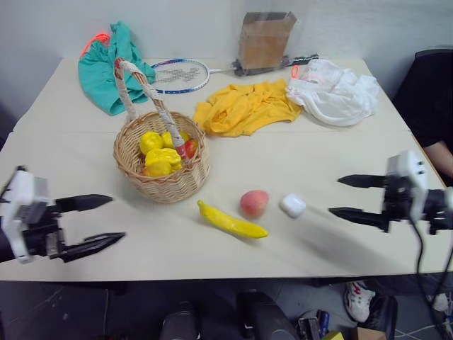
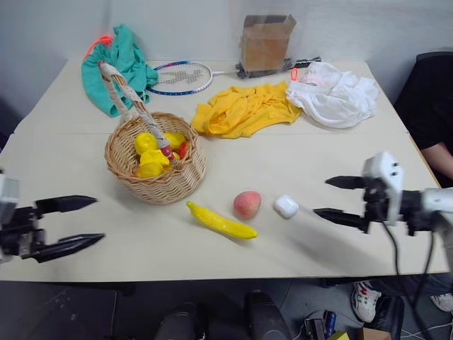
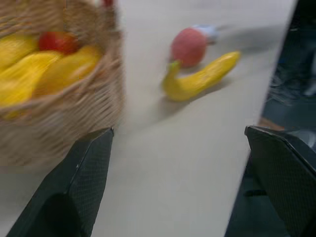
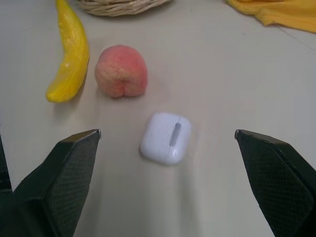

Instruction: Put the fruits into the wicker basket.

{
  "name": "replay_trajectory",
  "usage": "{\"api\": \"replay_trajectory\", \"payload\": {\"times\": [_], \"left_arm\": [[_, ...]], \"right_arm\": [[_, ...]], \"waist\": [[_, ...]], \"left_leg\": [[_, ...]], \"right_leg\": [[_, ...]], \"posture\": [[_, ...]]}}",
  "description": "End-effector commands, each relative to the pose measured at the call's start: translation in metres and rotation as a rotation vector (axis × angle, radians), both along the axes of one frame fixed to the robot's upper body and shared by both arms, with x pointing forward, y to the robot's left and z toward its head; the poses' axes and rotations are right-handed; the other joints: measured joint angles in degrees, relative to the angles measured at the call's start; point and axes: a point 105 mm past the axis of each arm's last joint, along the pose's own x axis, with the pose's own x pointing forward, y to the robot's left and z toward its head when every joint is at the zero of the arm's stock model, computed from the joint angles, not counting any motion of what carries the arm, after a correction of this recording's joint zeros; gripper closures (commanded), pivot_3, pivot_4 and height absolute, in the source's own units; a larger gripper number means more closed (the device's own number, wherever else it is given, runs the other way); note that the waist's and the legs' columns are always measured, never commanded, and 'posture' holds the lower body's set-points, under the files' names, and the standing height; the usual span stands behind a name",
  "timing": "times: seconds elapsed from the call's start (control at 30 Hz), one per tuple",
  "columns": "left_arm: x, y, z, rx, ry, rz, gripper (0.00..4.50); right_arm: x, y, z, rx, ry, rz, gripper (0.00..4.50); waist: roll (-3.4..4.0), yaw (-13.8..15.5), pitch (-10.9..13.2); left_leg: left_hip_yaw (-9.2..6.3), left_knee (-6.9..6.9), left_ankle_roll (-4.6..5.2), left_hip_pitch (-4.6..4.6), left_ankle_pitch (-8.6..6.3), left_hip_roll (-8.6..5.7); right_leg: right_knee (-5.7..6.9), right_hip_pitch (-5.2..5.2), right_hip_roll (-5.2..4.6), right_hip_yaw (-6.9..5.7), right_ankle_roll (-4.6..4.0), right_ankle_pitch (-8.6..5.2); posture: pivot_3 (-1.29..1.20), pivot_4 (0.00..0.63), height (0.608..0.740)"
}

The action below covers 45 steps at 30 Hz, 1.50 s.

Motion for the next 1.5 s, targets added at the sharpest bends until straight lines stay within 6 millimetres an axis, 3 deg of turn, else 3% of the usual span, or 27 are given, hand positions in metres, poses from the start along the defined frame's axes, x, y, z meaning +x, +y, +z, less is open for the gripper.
{"api": "replay_trajectory", "payload": {"times": [0.03, 0.17, 0.43, 0.53, 0.67, 0.7, 0.77, 0.93, 1.03, 1.13, 1.23, 1.33, 1.4, 1.43, 1.5], "left_arm": [[-0.004, -0.029, 0.013, -0.02, -0.015, -0.127, 0.03], [0.001, -0.048, 0.024, -0.02, -0.037, -0.221, 0.03], [0.012, -0.063, 0.032, -0.001, -0.067, -0.309, 0.03], [0.014, -0.065, 0.035, -0.007, -0.073, -0.314, 0.0], [0.015, -0.066, 0.032, 0.004, -0.072, -0.318, 0.0], [0.015, -0.065, 0.032, 0.005, -0.072, -0.318, 0.0], [0.017, -0.065, 0.032, 0.005, -0.075, -0.316, 0.0], [0.02, -0.064, 0.03, -0.002, -0.079, -0.306, 0.0], [0.022, -0.064, 0.029, -0.005, -0.081, -0.303, 0.0], [0.024, -0.064, 0.028, -0.008, -0.085, -0.302, 0.0], [0.025, -0.064, 0.028, -0.01, -0.088, -0.299, 0.0], [0.026, -0.061, 0.028, -0.01, -0.09, -0.287, 0.0], [0.027, -0.059, 0.028, -0.007, -0.091, -0.279, 0.0], [0.027, -0.058, 0.029, -0.007, -0.091, -0.274, 0.0], [0.026, -0.054, 0.031, -0.008, -0.094, -0.258, 0.0]], "right_arm": [[0.01, 0.012, -0.011, -0.005, -0.03, -0.053, 0.0], [0.021, 0.023, -0.032, 0.002, 0.0, -0.104, 0.0], [0.037, 0.029, -0.061, -0.026, 0.044, -0.183, 0.0], [0.038, 0.027, -0.067, -0.03, 0.043, -0.215, 0.63], [0.034, 0.016, -0.056, 0.04, 0.027, -0.275, 1.98], [0.034, 0.003, -0.052, 0.043, 0.015, -0.326, 2.19], [0.035, -0.033, -0.044, 0.056, -0.01, -0.467, 2.18], [0.024, -0.142, -0.027, -0.012, -0.074, -0.827, 2.18], [0.015, -0.165, -0.03, -0.054, -0.042, -0.866, 2.18], [0.012, -0.164, -0.034, -0.056, -0.016, -0.827, 2.18], [0.014, -0.157, -0.026, -0.042, -0.01, -0.788, 1.16], [0.019, -0.149, -0.005, -0.057, -0.049, -0.71, 0.12], [0.02, -0.139, 0.008, -0.064, -0.07, -0.642, 0.05], [0.021, -0.13, 0.016, -0.063, -0.078, -0.587, 0.05], [0.006, -0.071, 0.029, -0.076, -0.044, -0.238, 0.05]], "waist": [[0.04, 0.1, 0.0], [0.04, 0.1, 0.0], [0.03, -0.1, 0.0], [0.02, 0.0, 0.0], [0.01, 0.1, 0.0], [0.01, 0.2, 0.0], [0.01, 0.4, 0.0], [0.03, 0.6, 0.0], [0.02, 0.3, 0.0], [0.04, -0.5, 0.0], [0.08, -1.3, 0.0], [0.12, -1.4, 0.0], [0.17, -1.3, 0.1], [0.17, -1.3, 0.1], [0.17, -1.2, 0.1]], "left_leg": [[0.0, 0.02, -0.03, -0.01, 0.04, -0.02], [0.01, 0.06, -0.12, 0.01, 0.15, -0.09], [0.08, 0.11, -0.15, 0.02, 0.2, -0.11], [0.08, 0.16, -0.18, 0.01, 0.22, -0.05], [0.07, 0.21, -0.17, 0.01, 0.22, -0.06], [0.07, 0.21, -0.17, 0.01, 0.22, -0.06], [0.06, 0.21, -0.17, -0.01, 0.22, -0.07], [0.1, 0.32, 0.08, -0.08, 0.21, -0.27], [0.1, 0.34, 0.1, -0.03, 0.2, -0.23], [0.1, 0.29, 0.0, 0.04, 0.25, -0.15], [0.06, 0.26, -0.08, 0.06, 0.31, -0.16], [0.07, 0.27, -0.09, 0.06, 0.31, -0.16], [0.05, 0.28, -0.09, 0.05, 0.31, -0.17], [0.06, 0.28, -0.09, 0.06, 0.31, -0.17], [-0.02, 0.27, -0.09, 0.03, 0.31, -0.16]], "right_leg": [[0.02, -0.01, 0.01, 0.02, 0.02, 0.02], [0.08, -0.01, 0.04, 0.06, 0.05, 0.03], [0.12, -0.03, 0.12, 0.15, 0.08, 0.04], [0.13, -0.03, 0.17, 0.15, 0.08, 0.04], [0.15, -0.01, 0.16, 0.16, 0.09, 0.04], [0.15, -0.01, 0.16, 0.16, 0.1, 0.04], [0.15, -0.01, 0.15, 0.15, 0.11, 0.03], [0.07, 0.04, 0.0, 0.23, 0.3, 0.07], [0.05, 0.09, 0.05, 0.25, 0.31, 0.07], [0.09, 0.09, 0.19, 0.35, 0.3, 0.07], [0.17, 0.06, 0.2, 0.39, 0.3, 0.07], [0.18, 0.06, 0.19, 0.39, 0.31, 0.07], [0.18, 0.06, 0.18, 0.38, 0.32, 0.07], [0.18, 0.06, 0.18, 0.38, 0.32, 0.07], [0.15, 0.06, 0.19, 0.34, 0.32, 0.07]], "posture": [[0.0, 0.15, 0.74], [0.0, 0.15, 0.74], [0.0, 0.15, 0.74], [0.0, 0.15, 0.74], [0.0, 0.15, 0.74], [0.0, 0.15, 0.74], [0.0, 0.15, 0.74], [0.0, 0.15, 0.74], [0.0, 0.15, 0.74], [0.0, 0.15, 0.74], [0.0, 0.15, 0.74], [0.0, 0.15, 0.74], [0.0, 0.15, 0.74], [0.0, 0.15, 0.74], [0.0, 0.15, 0.74]]}}
